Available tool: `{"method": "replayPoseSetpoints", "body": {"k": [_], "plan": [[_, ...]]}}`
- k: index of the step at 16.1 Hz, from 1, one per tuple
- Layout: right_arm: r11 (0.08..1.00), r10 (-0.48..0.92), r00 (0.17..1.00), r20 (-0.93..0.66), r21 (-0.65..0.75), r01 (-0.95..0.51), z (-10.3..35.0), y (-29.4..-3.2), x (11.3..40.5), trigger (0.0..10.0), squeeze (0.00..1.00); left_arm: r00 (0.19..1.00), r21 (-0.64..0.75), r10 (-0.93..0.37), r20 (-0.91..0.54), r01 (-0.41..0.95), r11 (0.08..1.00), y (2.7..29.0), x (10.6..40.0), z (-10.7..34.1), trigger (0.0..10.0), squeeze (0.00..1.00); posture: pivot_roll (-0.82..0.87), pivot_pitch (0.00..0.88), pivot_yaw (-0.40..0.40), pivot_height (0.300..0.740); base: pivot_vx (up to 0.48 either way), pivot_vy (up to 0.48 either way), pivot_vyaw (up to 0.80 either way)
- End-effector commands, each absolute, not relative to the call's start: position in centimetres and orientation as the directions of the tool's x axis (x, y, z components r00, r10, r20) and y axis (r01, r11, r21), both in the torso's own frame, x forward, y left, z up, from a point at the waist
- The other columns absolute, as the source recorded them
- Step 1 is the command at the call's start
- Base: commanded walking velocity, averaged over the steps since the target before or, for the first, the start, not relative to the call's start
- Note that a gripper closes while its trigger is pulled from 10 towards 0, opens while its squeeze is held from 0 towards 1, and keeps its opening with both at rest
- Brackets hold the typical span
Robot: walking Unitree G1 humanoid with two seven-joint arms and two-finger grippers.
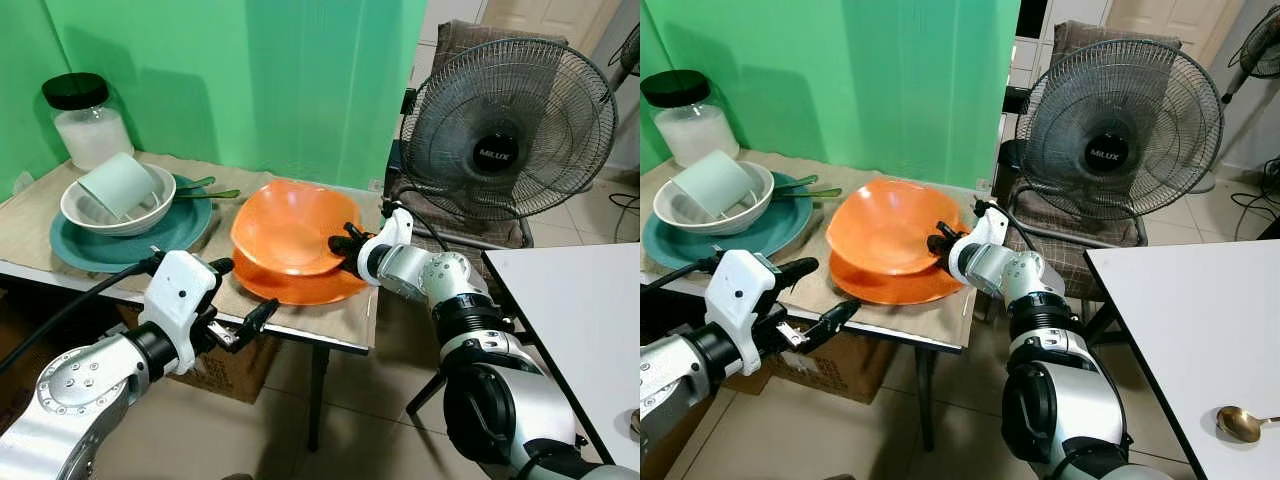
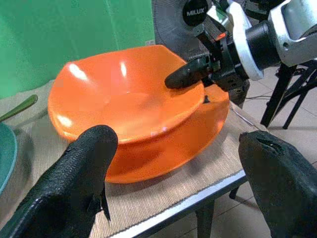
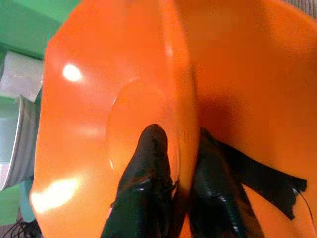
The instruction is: Setting the table
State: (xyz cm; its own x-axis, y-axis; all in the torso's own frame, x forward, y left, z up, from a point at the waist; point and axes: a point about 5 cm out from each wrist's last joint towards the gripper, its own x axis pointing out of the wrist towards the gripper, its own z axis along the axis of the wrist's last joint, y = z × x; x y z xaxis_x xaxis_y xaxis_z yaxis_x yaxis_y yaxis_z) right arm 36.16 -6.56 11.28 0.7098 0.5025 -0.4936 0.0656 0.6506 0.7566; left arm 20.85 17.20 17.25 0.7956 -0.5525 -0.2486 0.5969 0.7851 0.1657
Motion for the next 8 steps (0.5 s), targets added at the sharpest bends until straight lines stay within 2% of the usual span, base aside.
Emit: {"method": "replayPoseSetpoints", "body": {"k": [1,6,8], "plan": [[0.653,0.500,0.724,-0.475,0.756,0.046,11.8,-6.7,36.4,0.0,0.00,0.793,0.180,-0.558,-0.245,0.602,0.778,17.1,21.0,17.4,10.0,0.00,0.05,0.000,-0.041,0.740,0.000,0.000,0.00],[0.711,0.479,0.753,-0.451,0.702,-0.031,12.7,-7.1,36.5,0.0,0.00,0.807,0.189,-0.554,-0.206,0.588,0.786,16.6,21.4,17.8,10.0,0.00,0.01,0.000,-0.075,0.740,0.000,0.000,0.00],[0.703,0.442,0.844,-0.305,0.702,-0.114,15.5,-7.3,36.7,0.0,0.00,0.812,0.183,-0.555,-0.182,0.583,0.792,16.3,21.2,18.1,10.0,0.00,-0.01,0.000,-0.053,0.740,0.000,0.000,0.00]]}}
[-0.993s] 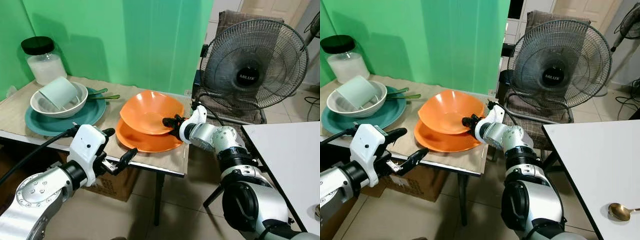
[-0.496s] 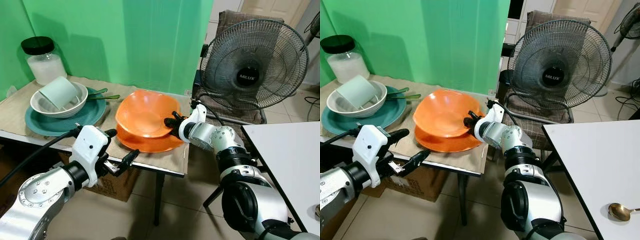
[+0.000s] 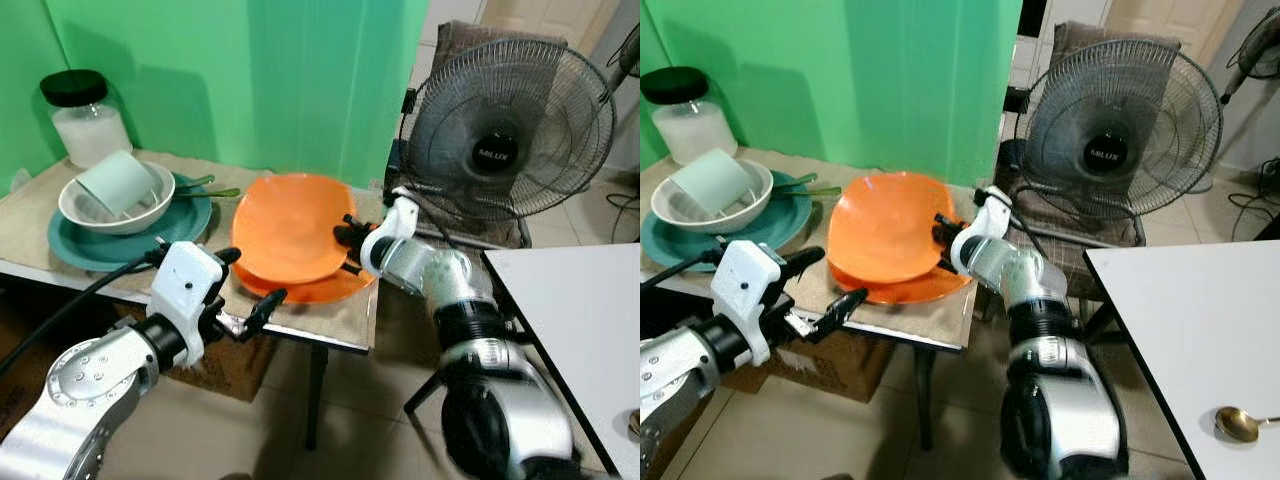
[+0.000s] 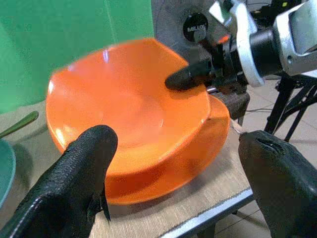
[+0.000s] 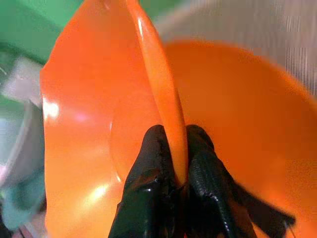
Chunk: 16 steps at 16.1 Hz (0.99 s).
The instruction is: Setting the table
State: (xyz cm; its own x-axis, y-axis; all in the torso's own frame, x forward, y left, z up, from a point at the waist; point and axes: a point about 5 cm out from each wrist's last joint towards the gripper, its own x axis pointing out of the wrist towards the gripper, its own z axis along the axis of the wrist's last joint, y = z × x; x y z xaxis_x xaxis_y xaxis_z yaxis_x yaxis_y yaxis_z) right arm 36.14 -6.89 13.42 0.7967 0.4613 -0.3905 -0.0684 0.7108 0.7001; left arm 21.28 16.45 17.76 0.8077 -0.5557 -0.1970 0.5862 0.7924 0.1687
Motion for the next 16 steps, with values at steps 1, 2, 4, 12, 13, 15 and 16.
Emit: {"method": "replayPoseSetpoints", "body": {"k": [1,2,4,12,13,15,16], "plan": [[0.695,0.411,0.879,-0.242,0.707,-0.131,16.5,-7.8,36.8,0.0,0.00,0.814,0.197,-0.556,-0.171,0.581,0.790,16.2,21.3,18.3,10.0,0.00,-0.01,0.000,-0.055,0.740,0.000,0.000,0.00],[0.699,0.377,0.910,-0.171,0.698,-0.158,17.8,-8.4,36.7,0.0,0.00,0.824,0.203,-0.549,-0.139,0.566,0.799,16.1,21.6,18.8,10.0,0.00,-0.01,0.000,-0.059,0.740,0.000,0.000,0.00],[0.774,0.329,0.942,-0.067,0.591,-0.228,20.1,-9.4,36.1,0.0,0.00,0.848,0.215,-0.523,-0.084,0.528,0.821,16.0,22.1,19.6,10.0,0.00,-0.01,0.000,-0.064,0.740,0.000,0.000,0.00],[0.967,0.253,0.929,0.270,-0.052,-0.249,23.9,-12.7,28.1,10.0,0.00,0.989,0.212,-0.123,0.078,0.104,0.972,17.2,22.5,20.1,10.0,0.00,0.01,0.000,-0.022,0.740,0.000,0.000,0.00],[0.967,0.254,0.928,0.271,-0.105,-0.234,23.4,-13.1,27.1,10.0,0.00,0.990,0.206,-0.117,0.083,0.098,0.974,16.7,22.3,19.9,10.0,0.00,0.02,0.000,-0.023,0.740,0.000,0.000,0.00],[0.972,0.228,0.942,0.245,-0.116,-0.205,22.5,-13.6,25.8,10.0,0.00,0.990,0.203,-0.123,0.074,0.105,0.974,15.8,21.7,19.5,10.0,0.00,0.01,0.000,-0.017,0.740,0.000,0.000,-0.48],[0.977,0.204,0.951,0.234,-0.103,-0.184,22.1,-14.0,25.3,10.0,0.00,0.988,0.198,-0.137,0.068,0.121,0.973,15.5,21.4,19.2,10.0,0.00,0.00,0.000,-0.022,0.740,0.000,0.000,-0.80]]}}
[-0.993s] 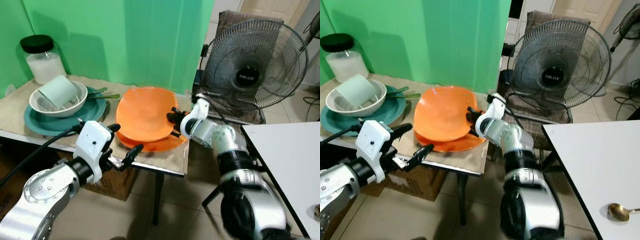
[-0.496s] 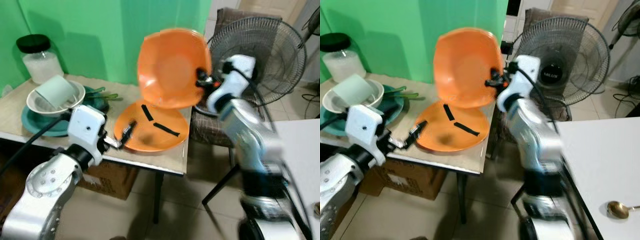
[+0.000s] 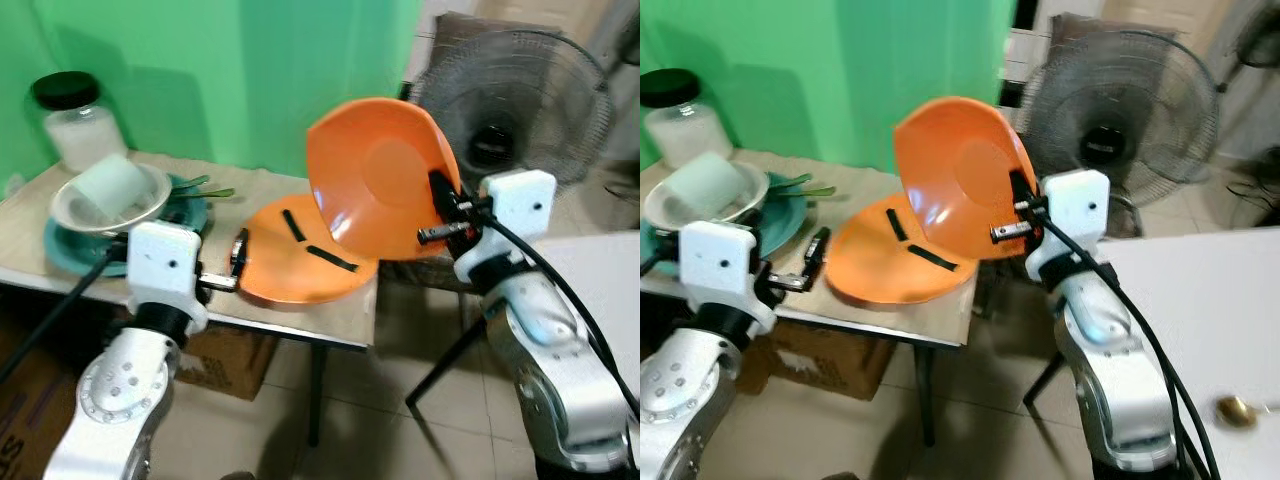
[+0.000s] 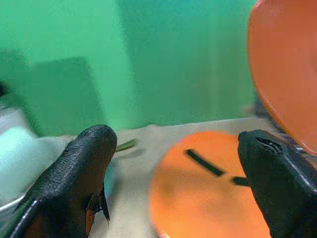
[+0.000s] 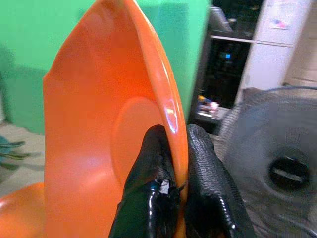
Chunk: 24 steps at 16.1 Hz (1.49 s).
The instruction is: Setting the table
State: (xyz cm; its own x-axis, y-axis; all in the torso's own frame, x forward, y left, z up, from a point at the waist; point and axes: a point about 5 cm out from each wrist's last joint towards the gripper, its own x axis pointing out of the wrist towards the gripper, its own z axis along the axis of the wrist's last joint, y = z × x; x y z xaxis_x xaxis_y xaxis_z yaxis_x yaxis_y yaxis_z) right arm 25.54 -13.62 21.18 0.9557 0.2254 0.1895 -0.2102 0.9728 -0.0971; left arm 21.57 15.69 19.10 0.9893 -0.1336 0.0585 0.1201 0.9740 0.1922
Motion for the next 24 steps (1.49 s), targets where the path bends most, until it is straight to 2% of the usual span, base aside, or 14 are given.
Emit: {"method": "replayPoseSetpoints", "body": {"k": [1,4,5,9,14,17,19,20,24], "plan": [[0.981,0.186,0.955,0.232,-0.094,-0.168,22.0,-14.1,24.9,10.0,0.00,0.986,0.195,-0.155,0.059,0.141,0.971,15.2,21.4,19.0,10.0,0.00,0.00,0.000,-0.024,0.740,0.000,0.000,-0.80],[0.984,0.178,0.959,0.222,-0.067,-0.167,21.7,-13.9,24.5,10.0,0.00,0.972,0.182,-0.230,0.039,0.219,0.959,14.2,21.4,18.7,10.0,0.00,-0.01,0.000,-0.021,0.740,0.000,0.000,-0.80],[0.984,0.176,0.960,0.218,-0.062,-0.167,21.6,-13.8,24.4,10.0,0.00,0.971,0.194,-0.237,-0.002,0.233,0.953,14.1,21.3,18.2,10.0,0.00,-0.01,0.000,-0.022,0.740,0.000,0.000,-0.80],[0.994,0.100,0.980,0.174,0.025,-0.106,20.5,-14.1,24.7,10.0,0.00,0.970,0.171,-0.243,-0.005,0.241,0.955,13.7,21.9,18.2,10.0,0.00,-0.01,0.000,-0.016,0.740,0.000,0.000,-0.80],[0.990,0.117,0.981,0.151,0.058,-0.127,20.4,-13.7,24.8,10.0,0.00,0.981,0.068,-0.194,-0.018,0.195,0.979,14.5,22.0,18.1,10.0,0.00,-0.02,0.000,-0.010,0.740,0.000,0.000,-0.80],[0.987,0.140,0.979,0.145,0.058,-0.150,20.4,-13.5,25.1,10.0,0.00,0.986,0.065,-0.168,-0.007,0.168,0.984,14.8,22.4,18.2,10.0,0.00,-0.01,0.000,-0.021,0.740,0.000,0.000,-0.80],[0.984,0.159,0.978,0.138,0.062,-0.169,20.5,-13.2,25.4,10.0,0.00,0.997,0.107,-0.065,0.034,0.061,0.992,15.7,22.7,18.6,10.0,0.00,-0.01,0.000,-0.033,0.740,0.000,0.000,-0.80],[0.983,0.163,0.977,0.137,0.066,-0.173,20.5,-13.1,25.4,10.0,0.00,0.998,0.113,-0.055,0.038,0.050,0.992,15.8,22.7,18.6,10.0,0.00,-0.01,0.000,-0.033,0.740,0.000,0.000,-0.80],[0.977,0.175,0.979,0.108,0.107,-0.186,20.3,-12.9,25.9,10.0,0.00,0.992,0.113,-0.130,0.006,0.128,0.985,15.9,22.5,18.4,10.0,0.00,0.00,0.000,-0.047,0.740,0.000,0.000,-0.80]]}}
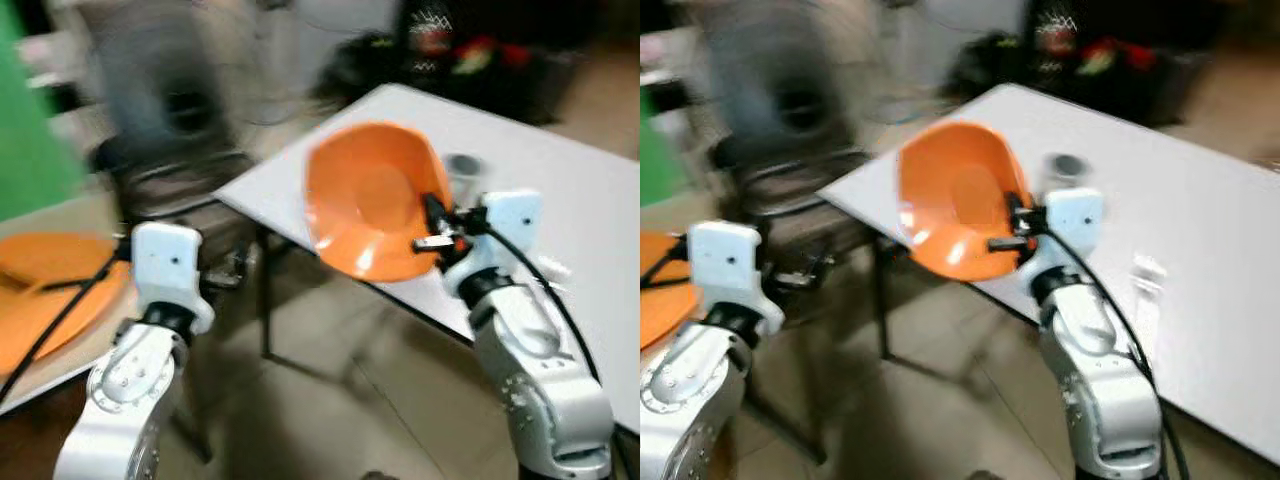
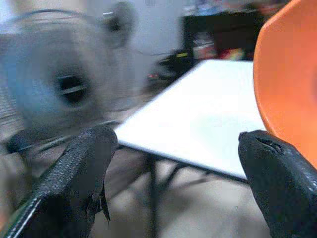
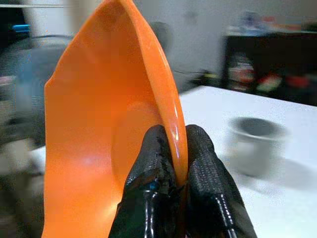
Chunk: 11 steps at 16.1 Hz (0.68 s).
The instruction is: Setting the table
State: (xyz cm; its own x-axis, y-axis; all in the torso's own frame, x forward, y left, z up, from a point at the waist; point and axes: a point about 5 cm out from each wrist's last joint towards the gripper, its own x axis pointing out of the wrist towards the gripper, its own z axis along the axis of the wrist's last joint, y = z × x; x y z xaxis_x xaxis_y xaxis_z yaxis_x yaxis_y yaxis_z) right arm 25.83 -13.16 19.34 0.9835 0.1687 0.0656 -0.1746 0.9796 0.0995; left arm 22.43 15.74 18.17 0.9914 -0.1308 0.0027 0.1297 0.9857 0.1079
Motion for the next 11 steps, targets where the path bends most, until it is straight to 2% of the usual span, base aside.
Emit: {"method": "replayPoseSetpoints", "body": {"k": [1,3,6,8,11], "plan": [[0.974,0.167,0.981,0.101,0.136,-0.180,20.24,-13.08,26.03,10.0,0.00,0.989,0.103,-0.147,0.010,0.145,0.984,15.82,22.36,18.48,10.0,0.00,0.00,0.000,-0.047,0.740,0.000,0.000,-0.80],[0.979,0.154,0.983,0.098,0.119,-0.165,20.29,-13.25,26.19,10.0,0.00,0.988,0.105,-0.156,0.014,0.154,0.982,15.77,22.36,18.53,10.0,0.00,0.00,0.000,-0.045,0.740,0.000,0.000,-0.80],[0.967,0.216,0.975,0.058,0.125,-0.222,19.94,-12.78,26.57,10.0,0.00,0.986,0.099,-0.165,0.022,0.162,0.982,15.81,22.48,18.74,10.0,0.00,0.00,0.000,-0.038,0.740,0.000,0.000,-0.80],[0.961,0.239,0.970,0.042,0.129,-0.243,19.80,-12.64,26.71,10.0,0.00,0.985,0.099,-0.170,0.025,0.166,0.981,15.90,22.58,18.85,10.0,0.00,0.00,0.000,-0.039,0.740,0.000,0.000,0.00],[0.951,0.278,0.960,0.027,0.132,-0.279,19.71,-12.36,27.00,10.0,0.00,0.984,0.099,-0.175,0.023,0.172,0.980,16.07,22.54,18.84,10.0,0.00,0.00,0.000,-0.040,0.740,0.271,0.000,0.00]]}}
